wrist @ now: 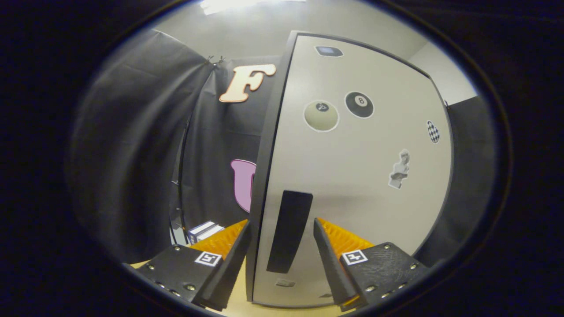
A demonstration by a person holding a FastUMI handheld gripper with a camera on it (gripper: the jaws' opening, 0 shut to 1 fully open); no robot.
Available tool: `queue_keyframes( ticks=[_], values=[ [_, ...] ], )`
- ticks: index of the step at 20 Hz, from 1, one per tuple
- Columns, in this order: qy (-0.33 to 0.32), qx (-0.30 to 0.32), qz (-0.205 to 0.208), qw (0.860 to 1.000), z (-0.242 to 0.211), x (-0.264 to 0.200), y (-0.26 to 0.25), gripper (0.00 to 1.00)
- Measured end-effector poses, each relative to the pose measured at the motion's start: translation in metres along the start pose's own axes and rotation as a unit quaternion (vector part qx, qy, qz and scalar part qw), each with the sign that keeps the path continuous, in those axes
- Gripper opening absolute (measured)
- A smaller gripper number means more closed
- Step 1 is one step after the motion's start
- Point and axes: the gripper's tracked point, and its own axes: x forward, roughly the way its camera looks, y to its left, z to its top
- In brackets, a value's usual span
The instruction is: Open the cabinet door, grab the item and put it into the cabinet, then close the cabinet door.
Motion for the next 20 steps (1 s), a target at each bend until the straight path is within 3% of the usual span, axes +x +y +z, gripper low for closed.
queue_keyframes(
  ticks=[4, 7, 12, 15, 17, 18, 20],
  values=[
    [0.009, 0.011, -0.007, 1.0, -0.004, 0.008, 0.003, 0.84],
    [0.022, 0.025, -0.02, 0.999, -0.011, 0.015, 0.0, 0.68],
    [0.01, 0.018, -0.029, 0.999, -0.011, 0.02, -0.002, 0.69],
    [0.004, 0.02, -0.047, 0.999, -0.01, 0.018, -0.008, 0.39],
    [0.005, 0.023, -0.047, 0.999, -0.011, 0.02, -0.009, 0.39],
    [0.006, 0.03, -0.047, 0.998, -0.012, 0.023, -0.009, 0.29],
    [0.011, 0.033, -0.044, 0.998, -0.012, 0.016, -0.008, 0.29]
  ],
)
